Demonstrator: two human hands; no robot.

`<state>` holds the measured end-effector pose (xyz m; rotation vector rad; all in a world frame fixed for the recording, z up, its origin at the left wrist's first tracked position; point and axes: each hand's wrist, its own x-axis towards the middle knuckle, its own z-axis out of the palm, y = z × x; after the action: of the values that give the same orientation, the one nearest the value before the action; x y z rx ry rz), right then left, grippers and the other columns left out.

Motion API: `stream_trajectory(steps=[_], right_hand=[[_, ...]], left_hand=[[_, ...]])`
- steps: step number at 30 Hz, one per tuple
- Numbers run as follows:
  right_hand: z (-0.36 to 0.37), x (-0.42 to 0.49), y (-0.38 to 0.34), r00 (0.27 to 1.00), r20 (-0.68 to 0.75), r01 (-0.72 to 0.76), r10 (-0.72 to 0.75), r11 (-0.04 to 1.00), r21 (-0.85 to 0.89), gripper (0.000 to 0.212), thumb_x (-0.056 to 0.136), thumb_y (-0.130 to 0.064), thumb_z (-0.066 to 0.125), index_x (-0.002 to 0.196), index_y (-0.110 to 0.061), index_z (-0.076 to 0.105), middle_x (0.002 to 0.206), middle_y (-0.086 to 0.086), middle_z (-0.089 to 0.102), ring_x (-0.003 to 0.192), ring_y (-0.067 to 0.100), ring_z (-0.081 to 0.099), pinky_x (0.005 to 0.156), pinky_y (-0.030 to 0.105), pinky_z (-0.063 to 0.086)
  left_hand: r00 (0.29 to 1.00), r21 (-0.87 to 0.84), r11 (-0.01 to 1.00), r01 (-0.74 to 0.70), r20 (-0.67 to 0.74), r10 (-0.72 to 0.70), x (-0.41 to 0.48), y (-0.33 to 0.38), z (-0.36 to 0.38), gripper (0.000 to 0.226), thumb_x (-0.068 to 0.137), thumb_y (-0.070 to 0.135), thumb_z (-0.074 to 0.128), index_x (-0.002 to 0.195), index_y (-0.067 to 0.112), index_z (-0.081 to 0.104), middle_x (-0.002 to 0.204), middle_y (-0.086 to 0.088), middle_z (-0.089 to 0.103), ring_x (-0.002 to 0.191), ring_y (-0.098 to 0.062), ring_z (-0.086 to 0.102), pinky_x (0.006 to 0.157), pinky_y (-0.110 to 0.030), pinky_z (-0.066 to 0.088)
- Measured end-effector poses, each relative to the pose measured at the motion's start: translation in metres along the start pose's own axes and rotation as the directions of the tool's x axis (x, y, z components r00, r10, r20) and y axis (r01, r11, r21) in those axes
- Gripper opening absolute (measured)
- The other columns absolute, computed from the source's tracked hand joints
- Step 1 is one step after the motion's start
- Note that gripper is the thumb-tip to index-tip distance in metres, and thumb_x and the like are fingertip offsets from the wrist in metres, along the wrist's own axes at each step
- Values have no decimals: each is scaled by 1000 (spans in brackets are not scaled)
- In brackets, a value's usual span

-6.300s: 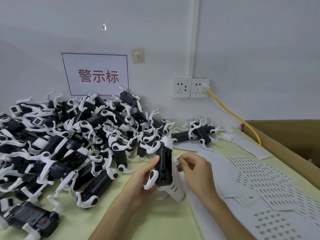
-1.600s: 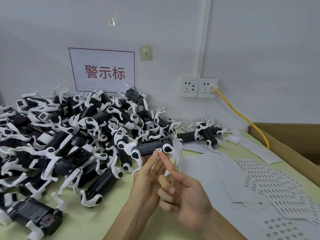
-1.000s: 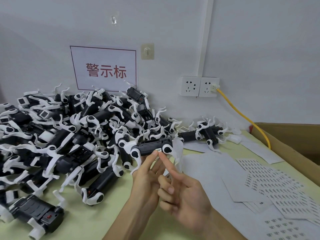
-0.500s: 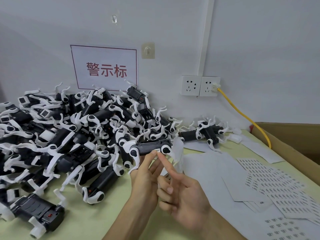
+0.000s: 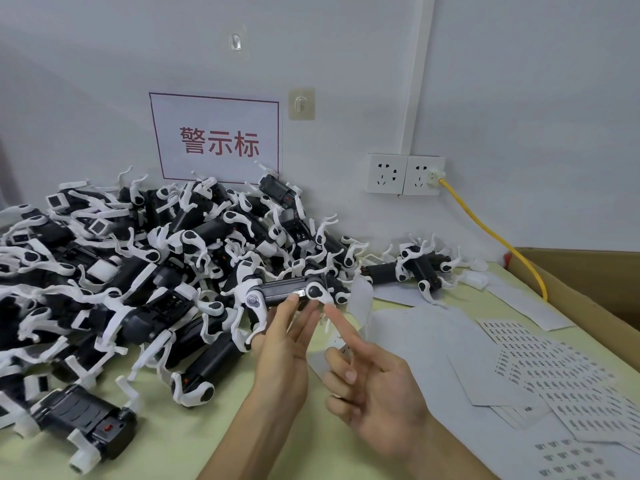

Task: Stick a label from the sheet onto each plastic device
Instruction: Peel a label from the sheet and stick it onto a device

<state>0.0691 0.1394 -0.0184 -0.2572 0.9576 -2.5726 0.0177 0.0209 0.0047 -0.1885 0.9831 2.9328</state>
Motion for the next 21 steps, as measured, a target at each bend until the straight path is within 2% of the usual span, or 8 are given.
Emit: stream_trajectory(steps=[4, 6, 8, 11, 14, 18, 21], right_hand=[[1, 0, -5, 998, -41, 52, -49, 997, 53, 40, 89, -21, 57, 126, -21, 69, 61, 1, 31, 48, 13, 29, 44, 24, 21], [2, -1, -9, 994, -74, 88, -83, 994, 66, 36, 86, -20, 57, 117, -18, 74, 60, 1, 31, 48, 14, 28, 44, 25, 19], [3, -3, -13, 989, -98, 118, -111, 991, 68, 34, 84, -19, 58, 112, -16, 75, 60, 2, 31, 47, 14, 28, 43, 25, 20], [2, -4, -19, 980, -127, 162, -154, 985, 59, 33, 84, -20, 58, 110, -14, 75, 60, 2, 32, 47, 13, 27, 44, 25, 20], [0, -5, -29, 958, -181, 236, -223, 970, 55, 31, 86, -20, 53, 107, -12, 75, 60, 1, 31, 47, 13, 26, 45, 26, 19], [-3, -8, -40, 913, -260, 326, -314, 945, 4, 31, 86, -19, 49, 97, -11, 77, 59, 1, 33, 48, 13, 24, 45, 26, 21], [-3, -9, -45, 887, -302, 359, -349, 933, -23, 29, 85, -19, 50, 94, -10, 76, 59, 2, 33, 48, 14, 24, 46, 26, 20]], left_hand=[[998, 37, 999, -20, 58, 18, -2, -1, 1, 13, 94, 9, 65, 101, 7, 55, 73, 2, 73, 82, -17, 75, 66, -21, 59], [993, 103, 992, -77, 99, 66, -1, -3, 0, 10, 90, 13, 68, 92, 8, 61, 75, 1, 72, 77, -13, 73, 69, -21, 59], [986, 175, 975, -134, 118, 115, -1, -4, -1, 17, 84, 20, 70, 88, 6, 62, 75, -1, 70, 73, -11, 70, 73, -20, 58], [981, 236, 957, -170, 136, 141, 0, -6, -2, 23, 86, 25, 68, 95, 4, 65, 85, -8, 68, 78, -15, 66, 79, -24, 58], [985, 250, 958, -141, 136, 109, 0, -8, -2, 27, 92, 25, 65, 105, 1, 66, 99, -16, 70, 90, -24, 66, 81, -28, 57], [986, 214, 973, -89, 155, 56, -2, -8, -1, 50, 83, 33, 67, 117, -4, 63, 100, -17, 76, 82, -21, 74, 65, -26, 59], [983, 217, 971, -97, 171, 60, -1, -7, -2, 44, 83, 34, 67, 111, 0, 65, 98, -13, 77, 82, -20, 75, 61, -25, 58]])
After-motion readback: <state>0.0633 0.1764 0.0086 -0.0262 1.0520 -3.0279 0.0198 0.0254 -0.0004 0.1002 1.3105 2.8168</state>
